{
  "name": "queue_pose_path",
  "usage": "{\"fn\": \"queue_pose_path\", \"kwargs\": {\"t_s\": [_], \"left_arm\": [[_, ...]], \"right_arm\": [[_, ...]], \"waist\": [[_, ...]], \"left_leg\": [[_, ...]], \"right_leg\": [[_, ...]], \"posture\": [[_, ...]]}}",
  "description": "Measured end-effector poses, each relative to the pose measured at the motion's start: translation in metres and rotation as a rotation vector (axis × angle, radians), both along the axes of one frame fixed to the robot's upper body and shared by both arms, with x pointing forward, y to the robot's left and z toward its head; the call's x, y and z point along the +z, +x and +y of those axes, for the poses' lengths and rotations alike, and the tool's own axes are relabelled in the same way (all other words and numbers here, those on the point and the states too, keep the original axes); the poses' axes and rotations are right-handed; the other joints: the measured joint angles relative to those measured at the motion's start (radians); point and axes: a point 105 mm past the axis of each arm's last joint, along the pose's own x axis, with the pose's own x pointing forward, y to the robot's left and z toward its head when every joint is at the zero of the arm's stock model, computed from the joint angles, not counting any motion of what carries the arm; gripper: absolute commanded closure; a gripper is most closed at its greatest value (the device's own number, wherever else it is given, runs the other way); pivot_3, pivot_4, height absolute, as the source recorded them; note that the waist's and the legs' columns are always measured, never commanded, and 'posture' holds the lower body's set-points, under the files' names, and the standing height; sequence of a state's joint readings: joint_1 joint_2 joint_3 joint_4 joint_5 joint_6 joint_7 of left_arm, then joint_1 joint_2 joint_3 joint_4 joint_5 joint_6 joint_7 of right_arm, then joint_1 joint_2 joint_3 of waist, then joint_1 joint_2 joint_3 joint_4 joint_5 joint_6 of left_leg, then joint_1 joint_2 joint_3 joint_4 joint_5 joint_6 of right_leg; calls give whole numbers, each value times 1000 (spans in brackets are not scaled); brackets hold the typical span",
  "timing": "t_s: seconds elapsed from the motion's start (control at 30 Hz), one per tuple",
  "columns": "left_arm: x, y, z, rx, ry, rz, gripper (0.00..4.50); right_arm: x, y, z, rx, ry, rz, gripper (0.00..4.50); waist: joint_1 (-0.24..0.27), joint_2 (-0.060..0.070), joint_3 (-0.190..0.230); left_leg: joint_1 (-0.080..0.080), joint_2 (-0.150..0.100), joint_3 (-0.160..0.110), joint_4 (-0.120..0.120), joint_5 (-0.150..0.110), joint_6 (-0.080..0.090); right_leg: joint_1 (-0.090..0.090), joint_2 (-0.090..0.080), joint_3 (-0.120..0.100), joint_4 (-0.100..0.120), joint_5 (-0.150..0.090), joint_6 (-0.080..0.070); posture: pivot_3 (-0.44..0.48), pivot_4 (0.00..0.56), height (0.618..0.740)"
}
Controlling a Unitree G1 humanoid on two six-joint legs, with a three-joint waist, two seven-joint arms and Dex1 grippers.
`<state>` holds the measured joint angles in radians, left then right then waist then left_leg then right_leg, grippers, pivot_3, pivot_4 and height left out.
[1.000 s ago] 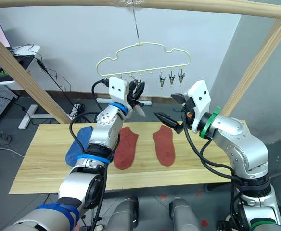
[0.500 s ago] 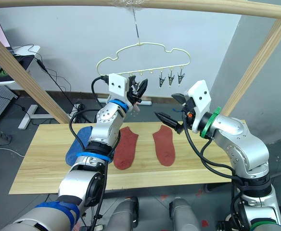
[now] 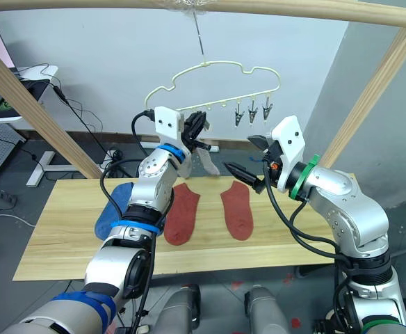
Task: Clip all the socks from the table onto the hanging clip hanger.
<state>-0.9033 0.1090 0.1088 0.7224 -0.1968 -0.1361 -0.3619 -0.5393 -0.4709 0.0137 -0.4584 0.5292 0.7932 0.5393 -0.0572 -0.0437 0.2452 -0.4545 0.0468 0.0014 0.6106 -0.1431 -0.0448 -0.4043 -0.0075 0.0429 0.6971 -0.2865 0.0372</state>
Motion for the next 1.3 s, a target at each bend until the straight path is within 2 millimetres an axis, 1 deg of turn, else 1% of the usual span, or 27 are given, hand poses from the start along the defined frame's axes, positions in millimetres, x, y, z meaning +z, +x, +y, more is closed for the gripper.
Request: {"fn": "queue_pose_path", "kwargs": {"t_s": [0.13,0.2,0.3,0.33,0.37,0.47,0.57,0.7,0.77,0.8,0.87,0.9,0.93,1.0,1.17,1.23,1.3], "left_arm": [[-1,0,1,0,2,10,4500],[-1,1,1,-7,-3,28,4500],[2,0,2,-38,-38,67,4500],[3,-1,4,-52,-47,85,4500],[4,-3,5,-73,-57,108,4500],[6,-8,13,-115,-63,161,4500],[7,-15,22,-141,-109,212,4500],[8,-27,32,-203,-168,297,4500],[10,-32,34,-231,-220,338,4500],[11,-34,34,-243,-239,352,4500],[13,-37,35,-256,-266,373,4500],[13,-38,35,-260,-265,380,4500],[13,-40,35,-261,-262,385,4500],[12,-42,37,-255,-258,391,4500],[11,-49,35,-271,-255,397,4500],[11,-49,35,-272,-257,403,4500],[11,-49,36,-272,-256,407,4500]], "right_arm": [[-3,2,1,-14,-13,1,0],[-16,10,0,-65,-60,20,0],[-54,29,-4,-166,-99,124,0],[-65,34,-3,-189,-102,146,0],[-81,40,0,-209,-131,175,0],[-122,53,5,-239,-230,230,0],[-144,66,10,-272,-254,268,0],[-162,86,25,-292,-277,311,0],[-178,91,27,-302,-302,362,0],[-185,91,28,-304,-300,388,0],[-199,88,31,-298,-299,447,0],[-206,86,33,-296,-303,473,292],[-211,85,33,-297,-308,482,371],[-213,87,30,-304,-314,476,844],[-216,89,24,-320,-305,479,2607],[-218,86,22,-310,-302,475,3410],[-219,84,20,-301,-306,466,3895]], "waist": [[0,0,0],[0,0,0],[0,0,0],[-1,0,0],[-2,0,0],[-6,0,0],[-7,0,0],[-6,0,0],[-2,0,0],[2,0,0],[8,0,0],[9,0,0],[10,0,0],[10,0,0],[15,0,-1],[16,-1,-1],[16,-1,-2]], "left_leg": [[0,0,0,0,0,0],[0,0,0,0,0,0],[0,0,0,0,0,0],[0,0,0,0,0,0],[1,0,0,0,0,0],[1,0,0,0,0,0],[1,0,-1,0,1,-1],[1,1,-1,0,1,-2],[2,1,-2,0,1,-2],[2,1,-2,0,1,-2],[1,0,-2,0,1,-2],[1,0,-2,0,1,-2],[2,0,-2,0,1,-2],[2,0,-1,0,1,-2],[4,1,-2,0,1,-2],[4,1,-2,0,1,-2],[4,1,-2,0,1,-2]], "right_leg": [[0,0,0,0,0,0],[0,0,0,0,0,0],[0,0,0,0,0,0],[0,0,0,1,0,0],[0,0,0,1,0,0],[0,0,0,1,0,0],[0,0,0,1,0,-1],[0,0,-1,2,1,-2],[0,0,-1,2,1,-2],[0,0,-1,2,1,-2],[1,0,-1,2,1,-2],[1,0,-1,2,1,-2],[1,-1,-1,1,1,-2],[1,-1,-1,2,1,-2],[2,0,-1,3,2,-3],[2,0,-1,2,2,-3],[2,0,-1,2,2,-3]], "posture": [[-102,180,740],[-100,182,740],[-88,183,740],[-88,183,740],[-84,185,740],[-74,185,740],[-62,187,740],[-22,193,740],[-22,193,740],[-2,197,740],[-2,197,740],[9,197,740],[9,197,740],[15,195,740],[22,191,740],[23,190,740],[24,184,740]]}}
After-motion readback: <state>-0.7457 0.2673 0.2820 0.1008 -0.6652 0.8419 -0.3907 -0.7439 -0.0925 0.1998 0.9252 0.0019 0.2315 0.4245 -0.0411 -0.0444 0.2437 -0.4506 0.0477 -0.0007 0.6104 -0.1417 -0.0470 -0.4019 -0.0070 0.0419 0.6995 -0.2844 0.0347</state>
